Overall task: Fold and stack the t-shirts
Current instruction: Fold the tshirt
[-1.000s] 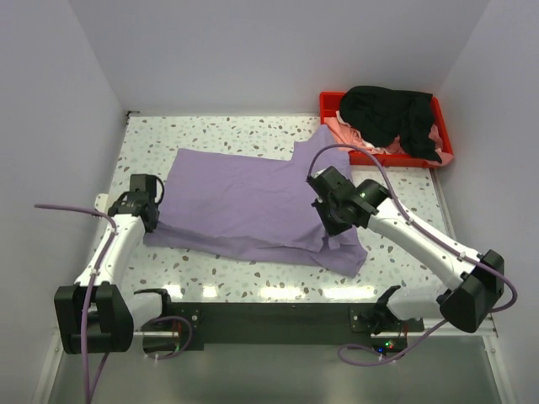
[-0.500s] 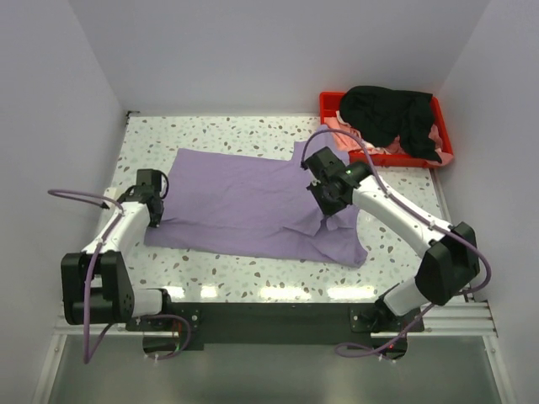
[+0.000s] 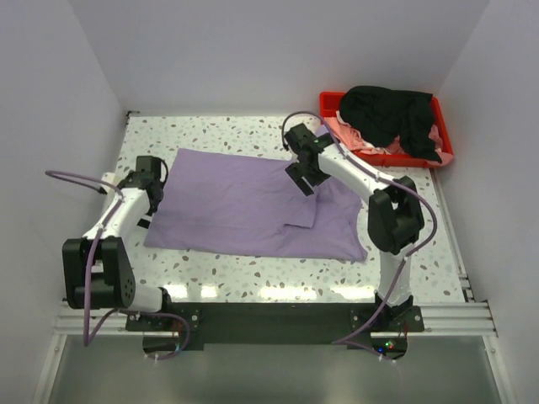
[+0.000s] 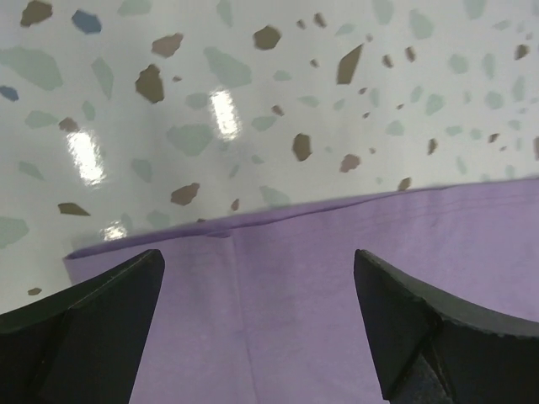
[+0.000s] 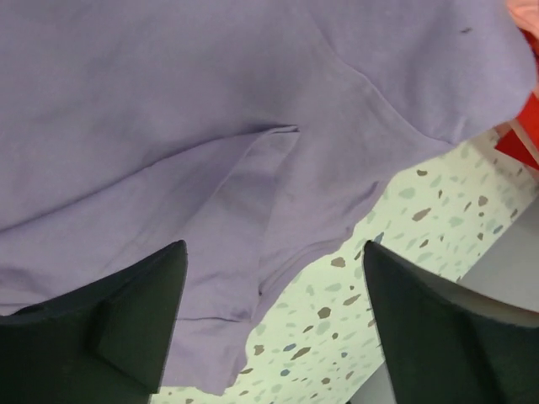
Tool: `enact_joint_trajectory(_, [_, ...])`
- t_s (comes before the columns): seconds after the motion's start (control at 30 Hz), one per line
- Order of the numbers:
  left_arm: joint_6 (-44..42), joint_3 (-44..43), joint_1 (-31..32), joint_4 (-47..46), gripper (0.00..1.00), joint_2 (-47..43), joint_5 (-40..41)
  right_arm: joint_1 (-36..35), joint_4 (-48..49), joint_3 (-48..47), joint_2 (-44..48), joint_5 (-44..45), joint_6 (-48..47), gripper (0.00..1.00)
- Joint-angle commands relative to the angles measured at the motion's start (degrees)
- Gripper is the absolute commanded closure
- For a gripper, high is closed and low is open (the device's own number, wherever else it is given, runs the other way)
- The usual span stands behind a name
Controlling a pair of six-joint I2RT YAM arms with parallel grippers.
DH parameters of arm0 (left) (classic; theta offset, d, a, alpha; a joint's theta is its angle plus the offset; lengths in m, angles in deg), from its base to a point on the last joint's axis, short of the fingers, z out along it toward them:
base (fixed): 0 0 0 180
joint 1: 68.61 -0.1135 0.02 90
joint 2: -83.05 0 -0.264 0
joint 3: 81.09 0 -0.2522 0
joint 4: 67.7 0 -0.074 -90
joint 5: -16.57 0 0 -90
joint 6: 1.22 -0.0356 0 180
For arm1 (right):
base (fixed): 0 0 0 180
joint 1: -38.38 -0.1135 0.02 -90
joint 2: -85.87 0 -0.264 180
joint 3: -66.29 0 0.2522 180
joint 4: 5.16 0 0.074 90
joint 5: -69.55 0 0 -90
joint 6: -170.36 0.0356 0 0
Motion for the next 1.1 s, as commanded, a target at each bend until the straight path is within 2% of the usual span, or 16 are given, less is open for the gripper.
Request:
enact_joint_trajectory(0.0, [-3.82, -6.47, -0.29, 3.12, 0.00, -1.16, 4.31, 0.28, 0.23, -2.50, 3.84, 6.11, 4.58, 0.01])
enact_joint_trajectory(0.07, [-5.50, -6.66, -0.29, 2.78, 0.00, -2.13, 2.12, 0.37, 3.46, 0.93, 9.09, 2.17, 6.96, 0.01])
enact_joint_trajectory(0.13, [-10.13, -5.52, -0.29, -0.81, 0.00, -3.97, -1.13, 0.37, 6.98, 8.57, 13.58, -2.47, 12.76, 0.01])
enact_joint_trajectory(0.3, [-17.97, 2.21, -0.03, -12.05, 0.00, -8.18, -16.77, 0.37, 18.15, 27.79, 25.79, -15.76, 23.74, 0.01])
enact_joint_trajectory(0.37, [-18.95, 4.76, 0.50, -13.31, 0.00, -8.81, -19.59, 0.46, 21.22, 32.22, 28.44, -17.70, 25.25, 0.01])
enact_joint_trajectory(0.5, [-19.74, 7.67, 1.20, -13.49, 0.00, -9.25, -19.69, 0.46, 26.33, 40.57, 31.97, -22.62, 28.68, 0.01])
enact_joint_trajectory(0.77, [-22.38, 10.84, 1.20, -18.05, 0.00, -5.30, -20.40, 0.46, 31.70, 41.03, 25.21, -27.38, 30.36, 0.01])
enact_joint_trajectory(1.07, [-22.82, 10.66, 1.12, -15.43, 0.00, -3.98, -16.27, 0.46, 35.73, 37.07, 17.30, -31.06, 31.49, 0.01])
